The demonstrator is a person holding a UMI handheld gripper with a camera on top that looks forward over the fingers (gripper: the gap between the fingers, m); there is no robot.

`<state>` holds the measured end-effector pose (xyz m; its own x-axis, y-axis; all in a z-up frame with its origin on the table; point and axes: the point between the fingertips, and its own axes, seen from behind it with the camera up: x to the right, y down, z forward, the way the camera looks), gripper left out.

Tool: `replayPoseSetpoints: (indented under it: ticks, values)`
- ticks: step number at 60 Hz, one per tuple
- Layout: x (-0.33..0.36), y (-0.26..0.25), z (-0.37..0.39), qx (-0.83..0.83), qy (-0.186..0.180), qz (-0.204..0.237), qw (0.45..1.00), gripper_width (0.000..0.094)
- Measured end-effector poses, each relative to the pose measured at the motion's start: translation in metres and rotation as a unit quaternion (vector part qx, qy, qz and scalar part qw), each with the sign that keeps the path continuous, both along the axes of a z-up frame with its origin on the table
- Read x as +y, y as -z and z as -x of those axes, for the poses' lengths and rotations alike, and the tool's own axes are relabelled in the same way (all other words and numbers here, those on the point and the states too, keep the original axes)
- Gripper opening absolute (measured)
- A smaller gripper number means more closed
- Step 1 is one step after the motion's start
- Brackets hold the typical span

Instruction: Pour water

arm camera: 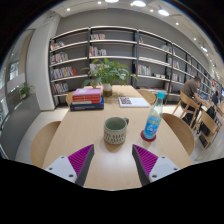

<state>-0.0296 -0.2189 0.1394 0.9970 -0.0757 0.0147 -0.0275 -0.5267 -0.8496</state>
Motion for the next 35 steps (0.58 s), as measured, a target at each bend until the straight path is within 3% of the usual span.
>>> replayPoseSetpoints:
  ticks: [17,35]
  values:
    - [-0.010,-0.072,0.047,0.004,-0.019,-0.051,0.999,0.0770]
    - [-0.024,-0.091,0.065,0.005,-0.026,-0.056,0.998,0.0770]
